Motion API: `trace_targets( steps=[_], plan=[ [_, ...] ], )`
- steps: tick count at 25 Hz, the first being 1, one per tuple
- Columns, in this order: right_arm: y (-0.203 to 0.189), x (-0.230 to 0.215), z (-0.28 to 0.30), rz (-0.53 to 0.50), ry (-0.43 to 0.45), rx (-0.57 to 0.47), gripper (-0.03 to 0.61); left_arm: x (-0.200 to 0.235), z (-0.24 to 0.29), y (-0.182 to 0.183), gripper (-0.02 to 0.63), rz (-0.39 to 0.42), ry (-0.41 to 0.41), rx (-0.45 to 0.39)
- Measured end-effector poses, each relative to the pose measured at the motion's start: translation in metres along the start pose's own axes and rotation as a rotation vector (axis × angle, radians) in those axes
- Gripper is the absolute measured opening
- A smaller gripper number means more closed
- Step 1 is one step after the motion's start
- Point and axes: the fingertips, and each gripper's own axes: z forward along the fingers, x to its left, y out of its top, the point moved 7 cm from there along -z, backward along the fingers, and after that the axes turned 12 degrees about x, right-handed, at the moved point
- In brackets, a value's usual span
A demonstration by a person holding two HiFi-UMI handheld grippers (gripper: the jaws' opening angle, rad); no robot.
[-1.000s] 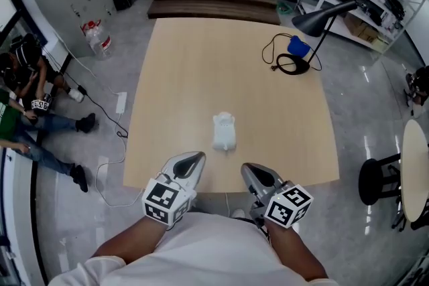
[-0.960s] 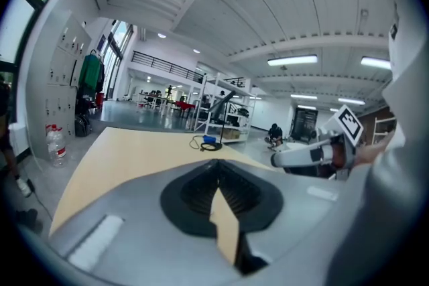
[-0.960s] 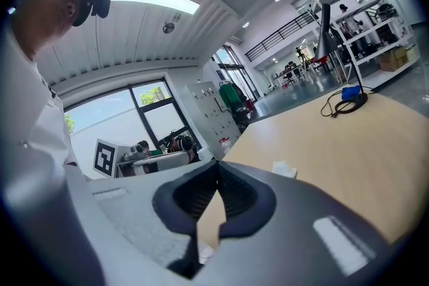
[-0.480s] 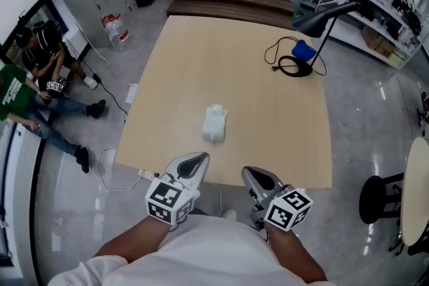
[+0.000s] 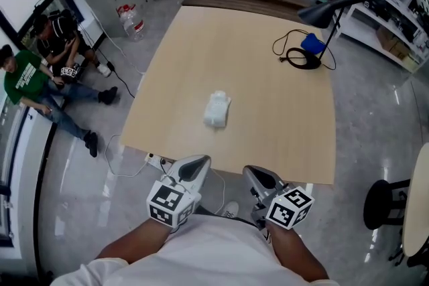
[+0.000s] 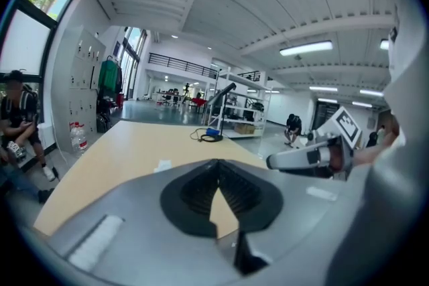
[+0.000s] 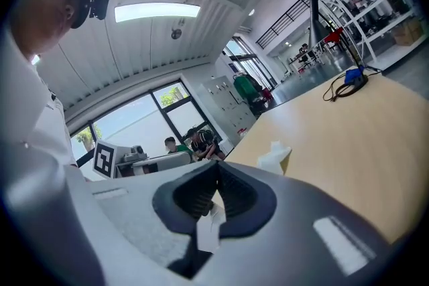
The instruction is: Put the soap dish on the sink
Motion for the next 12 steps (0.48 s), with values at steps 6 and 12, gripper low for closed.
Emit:
trace_targets(
  steps=[6, 12],
  plan=[
    [0.003, 0.01, 0.004, -0.019, -0.02, -0.028, 0.002, 0.011, -0.005, 0.004, 0.008, 0.008, -0.027, -0.002],
    [0.006, 0.027, 0.028, -0.002, -0.089, -0.064, 0.002, 0.045, -0.017, 0.008, 0.008, 0.047, -0.074, -0.007]
  ],
)
